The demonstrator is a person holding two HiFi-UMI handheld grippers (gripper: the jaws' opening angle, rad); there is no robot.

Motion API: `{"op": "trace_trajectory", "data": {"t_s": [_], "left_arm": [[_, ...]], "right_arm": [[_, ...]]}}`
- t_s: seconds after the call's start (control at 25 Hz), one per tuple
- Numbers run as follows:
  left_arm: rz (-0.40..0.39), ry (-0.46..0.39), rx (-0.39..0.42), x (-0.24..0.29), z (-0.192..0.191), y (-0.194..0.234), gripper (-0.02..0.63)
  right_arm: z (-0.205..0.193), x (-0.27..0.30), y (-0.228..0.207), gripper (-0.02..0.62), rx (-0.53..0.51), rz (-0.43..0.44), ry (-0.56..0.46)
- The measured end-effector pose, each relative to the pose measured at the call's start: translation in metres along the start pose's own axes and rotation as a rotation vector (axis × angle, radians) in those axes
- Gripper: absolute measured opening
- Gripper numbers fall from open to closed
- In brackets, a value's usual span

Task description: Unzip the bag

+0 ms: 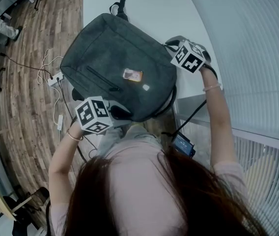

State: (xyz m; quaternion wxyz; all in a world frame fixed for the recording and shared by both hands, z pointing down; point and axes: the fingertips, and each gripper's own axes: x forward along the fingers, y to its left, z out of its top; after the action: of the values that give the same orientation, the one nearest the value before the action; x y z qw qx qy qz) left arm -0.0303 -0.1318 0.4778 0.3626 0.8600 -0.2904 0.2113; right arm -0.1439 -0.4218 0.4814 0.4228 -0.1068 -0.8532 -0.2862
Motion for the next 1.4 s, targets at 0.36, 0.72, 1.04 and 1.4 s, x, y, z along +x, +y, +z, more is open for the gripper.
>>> {"op": "trace_trajectory", "data": {"t_s": [0.36,0.72,1.04,1.4], "left_arm": [[-0.012,0.019,-0.009,0.002,0.0,-0.001,0.081],[-0.014,0.022,-0.017,0.005,0.002,-0.002,0.08],[-0.027,0.034,-0.02,0.007,0.003,-0.001,0.078],[-0.036,0.041,-0.014,0.006,0.004,-0.003,0.077]], "right_arm": [[0.008,0.002,-0.004,0.028,-0.057,-0.012,0.013],[0.018,0.01,-0.01,0.03,-0.113,-0.009,0.029],[0.024,0.018,-0.016,0.034,-0.15,-0.011,0.042],[0.033,0.025,-0.021,0.038,-0.151,0.005,0.056]]}}
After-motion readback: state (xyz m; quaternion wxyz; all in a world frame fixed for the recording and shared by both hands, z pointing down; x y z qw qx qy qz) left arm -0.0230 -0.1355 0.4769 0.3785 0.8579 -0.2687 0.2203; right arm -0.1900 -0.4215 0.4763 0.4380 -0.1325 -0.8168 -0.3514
